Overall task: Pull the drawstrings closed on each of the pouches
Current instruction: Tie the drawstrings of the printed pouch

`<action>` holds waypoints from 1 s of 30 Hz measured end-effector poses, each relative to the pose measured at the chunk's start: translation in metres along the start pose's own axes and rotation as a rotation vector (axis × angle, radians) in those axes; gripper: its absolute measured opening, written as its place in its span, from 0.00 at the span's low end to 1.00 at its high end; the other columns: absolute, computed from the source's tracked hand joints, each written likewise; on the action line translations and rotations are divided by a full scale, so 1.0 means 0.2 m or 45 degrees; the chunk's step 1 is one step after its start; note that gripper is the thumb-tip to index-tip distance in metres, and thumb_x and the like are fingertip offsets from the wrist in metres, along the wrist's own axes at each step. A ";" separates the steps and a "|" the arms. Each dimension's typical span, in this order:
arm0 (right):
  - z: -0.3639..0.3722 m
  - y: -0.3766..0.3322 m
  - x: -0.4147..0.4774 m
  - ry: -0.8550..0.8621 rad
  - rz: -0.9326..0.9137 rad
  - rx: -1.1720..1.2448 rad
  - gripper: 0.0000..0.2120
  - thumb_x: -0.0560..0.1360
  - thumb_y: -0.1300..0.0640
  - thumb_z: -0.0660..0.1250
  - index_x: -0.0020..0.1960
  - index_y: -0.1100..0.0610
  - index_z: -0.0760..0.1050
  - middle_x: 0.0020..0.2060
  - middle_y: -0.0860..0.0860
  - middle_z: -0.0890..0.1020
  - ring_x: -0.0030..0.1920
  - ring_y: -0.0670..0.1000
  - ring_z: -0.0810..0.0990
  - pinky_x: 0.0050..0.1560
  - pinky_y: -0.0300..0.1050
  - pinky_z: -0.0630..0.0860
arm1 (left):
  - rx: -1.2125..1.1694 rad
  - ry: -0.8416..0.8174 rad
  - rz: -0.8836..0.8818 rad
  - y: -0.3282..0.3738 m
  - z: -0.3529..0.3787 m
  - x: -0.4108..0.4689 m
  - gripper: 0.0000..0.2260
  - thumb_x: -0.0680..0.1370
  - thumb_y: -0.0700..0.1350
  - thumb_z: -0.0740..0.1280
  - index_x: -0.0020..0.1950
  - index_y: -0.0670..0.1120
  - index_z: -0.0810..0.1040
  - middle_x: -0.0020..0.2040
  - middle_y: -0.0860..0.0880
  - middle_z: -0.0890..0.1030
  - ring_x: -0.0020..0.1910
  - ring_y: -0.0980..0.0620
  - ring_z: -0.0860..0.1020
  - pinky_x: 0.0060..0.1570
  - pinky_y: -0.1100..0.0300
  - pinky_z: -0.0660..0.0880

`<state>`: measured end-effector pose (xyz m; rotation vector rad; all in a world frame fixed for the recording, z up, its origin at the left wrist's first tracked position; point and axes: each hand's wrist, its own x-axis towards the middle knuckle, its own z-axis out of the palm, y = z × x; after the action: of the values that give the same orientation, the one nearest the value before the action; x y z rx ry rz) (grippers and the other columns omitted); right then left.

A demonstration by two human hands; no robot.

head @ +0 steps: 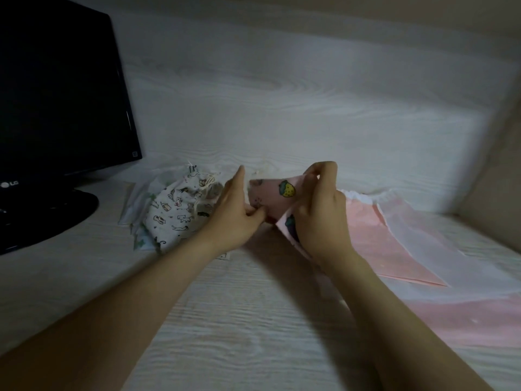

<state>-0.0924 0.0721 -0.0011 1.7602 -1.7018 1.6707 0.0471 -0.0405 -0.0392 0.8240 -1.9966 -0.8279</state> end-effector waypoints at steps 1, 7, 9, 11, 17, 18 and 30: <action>0.01 0.01 0.00 0.007 0.018 0.053 0.03 0.84 0.61 0.51 0.55 0.57 0.62 0.31 0.53 0.75 0.30 0.52 0.73 0.28 0.44 0.64 | -0.070 -0.010 -0.013 0.00 -0.01 0.00 0.41 0.80 0.47 0.73 0.85 0.57 0.51 0.69 0.47 0.80 0.46 0.55 0.87 0.58 0.49 0.82; 0.00 -0.02 0.01 0.061 0.002 0.200 0.05 0.87 0.57 0.53 0.56 0.58 0.65 0.37 0.50 0.75 0.34 0.47 0.74 0.37 0.51 0.71 | -0.249 -0.095 -0.161 0.06 -0.04 -0.02 0.08 0.83 0.43 0.70 0.62 0.47 0.81 0.49 0.45 0.87 0.40 0.44 0.86 0.37 0.49 0.83; -0.01 -0.03 0.01 0.057 0.035 0.262 0.02 0.85 0.60 0.59 0.57 0.57 0.66 0.37 0.50 0.75 0.36 0.49 0.76 0.39 0.51 0.74 | -0.203 0.031 -0.115 0.08 -0.04 -0.03 0.06 0.85 0.41 0.66 0.58 0.45 0.83 0.46 0.46 0.87 0.39 0.47 0.87 0.36 0.50 0.84; -0.01 -0.01 0.01 0.035 0.043 0.208 0.12 0.79 0.60 0.66 0.59 0.55 0.67 0.35 0.52 0.75 0.35 0.49 0.75 0.37 0.50 0.73 | -0.169 0.237 -0.063 0.08 -0.05 -0.01 0.08 0.86 0.39 0.61 0.61 0.45 0.78 0.50 0.48 0.86 0.44 0.49 0.87 0.39 0.51 0.85; 0.01 0.07 0.00 -0.585 0.332 -0.692 0.27 0.70 0.40 0.71 0.64 0.53 0.75 0.59 0.55 0.79 0.58 0.59 0.80 0.56 0.52 0.79 | 0.022 0.482 0.244 0.05 -0.08 0.02 0.13 0.79 0.28 0.56 0.55 0.46 0.68 0.44 0.46 0.78 0.43 0.46 0.80 0.41 0.45 0.78; 0.01 0.08 -0.01 -0.694 0.389 -0.786 0.28 0.71 0.37 0.70 0.62 0.54 0.75 0.59 0.56 0.80 0.58 0.61 0.80 0.55 0.52 0.78 | 0.054 0.467 0.310 0.05 -0.09 0.01 0.14 0.79 0.28 0.57 0.54 0.46 0.69 0.43 0.48 0.77 0.42 0.48 0.78 0.40 0.49 0.75; 0.01 0.09 -0.01 -1.014 0.178 -0.536 0.17 0.69 0.40 0.75 0.43 0.53 0.79 0.41 0.50 0.83 0.44 0.54 0.81 0.45 0.50 0.80 | 0.416 0.255 0.592 0.06 -0.04 -0.02 0.07 0.87 0.41 0.60 0.59 0.44 0.77 0.55 0.50 0.76 0.52 0.56 0.73 0.53 0.73 0.66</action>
<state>-0.1051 0.0655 -0.0141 2.2528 -2.2893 0.5425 0.0518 -0.0326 -0.0272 0.5541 -2.0501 -0.1498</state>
